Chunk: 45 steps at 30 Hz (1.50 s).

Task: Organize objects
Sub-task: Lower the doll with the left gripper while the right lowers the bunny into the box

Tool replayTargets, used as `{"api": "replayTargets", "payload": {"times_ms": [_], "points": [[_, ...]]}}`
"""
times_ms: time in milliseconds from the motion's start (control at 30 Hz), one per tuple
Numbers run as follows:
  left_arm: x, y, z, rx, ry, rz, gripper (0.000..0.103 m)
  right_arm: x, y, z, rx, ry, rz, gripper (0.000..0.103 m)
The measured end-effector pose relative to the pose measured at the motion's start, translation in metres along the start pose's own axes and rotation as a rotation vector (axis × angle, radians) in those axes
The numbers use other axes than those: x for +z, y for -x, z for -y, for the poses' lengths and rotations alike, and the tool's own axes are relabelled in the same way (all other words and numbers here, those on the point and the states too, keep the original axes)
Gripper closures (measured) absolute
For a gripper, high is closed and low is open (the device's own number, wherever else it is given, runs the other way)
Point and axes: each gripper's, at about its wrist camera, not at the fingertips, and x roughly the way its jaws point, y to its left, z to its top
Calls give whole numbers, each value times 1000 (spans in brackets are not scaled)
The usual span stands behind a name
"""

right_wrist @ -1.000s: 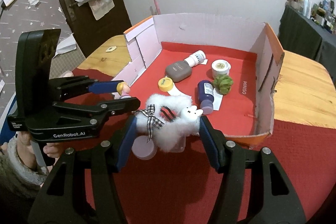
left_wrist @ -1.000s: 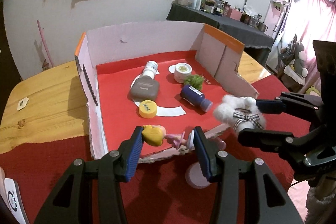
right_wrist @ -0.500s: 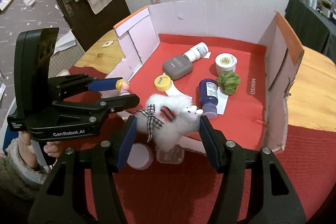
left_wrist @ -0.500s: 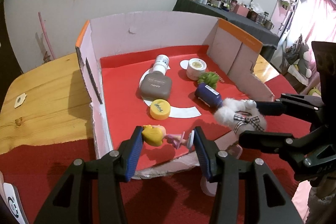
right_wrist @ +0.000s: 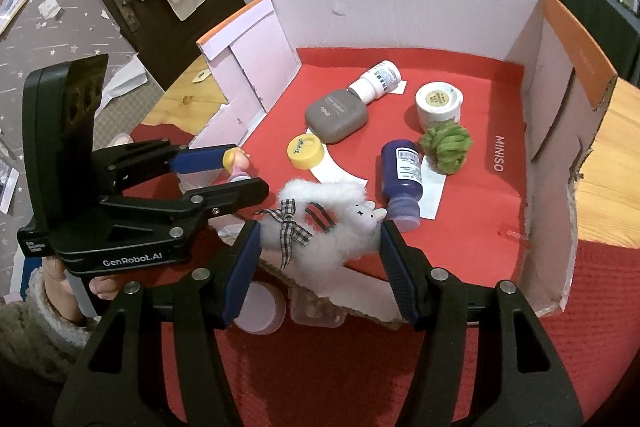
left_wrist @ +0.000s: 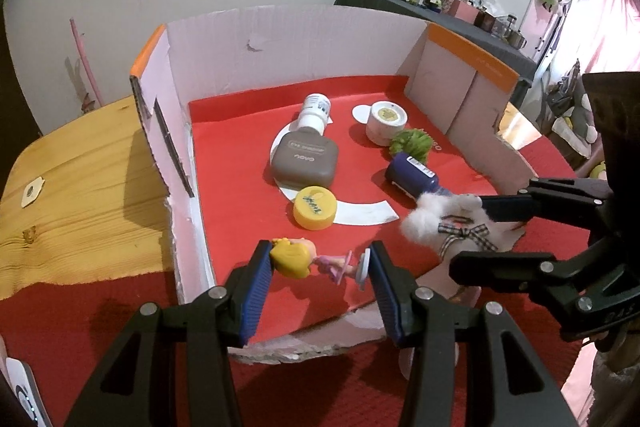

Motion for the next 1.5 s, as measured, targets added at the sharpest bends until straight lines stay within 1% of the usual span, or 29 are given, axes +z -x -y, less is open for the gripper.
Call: {"api": "replayTargets", "payload": {"times_ms": [200, 433, 667, 767, 867, 933, 1067, 1100, 1333, 1433, 1500], "points": [[1, -4, 0, 6, -10, -9, 53, 1, -5, 1, 0, 0, -17, 45], [3, -8, 1, 9, -16, -20, 53, 5, -11, 9, -26, -9, -47, 45], [6, -13, 6, 29, -39, -28, 53, 8, -14, 21, -59, -30, -59, 45], [7, -14, 12, 25, -49, -26, 53, 9, -14, 25, -88, -30, -55, 45], [8, -15, 20, 31, -83, -23, 53, 10, -15, 30, -116, -30, -52, 45], [9, -21, 22, 35, -94, -38, 53, 11, -15, 32, -126, -28, -52, 45], [8, -33, 19, 35, -81, -70, 53, 13, -16, 33, -145, -17, -45, 45], [9, -35, 16, 19, -70, -71, 53, 13, -17, 33, -143, -17, -46, 45], [14, -37, 13, 14, -50, -61, 53, 13, -23, 33, -158, -14, -39, 45], [16, -38, 10, 28, -31, -47, 53, 13, -24, 31, -160, -12, -37, 45], [17, -37, 6, 4, -9, -46, 53, 12, -25, 30, -166, -5, -38, 45]]}}
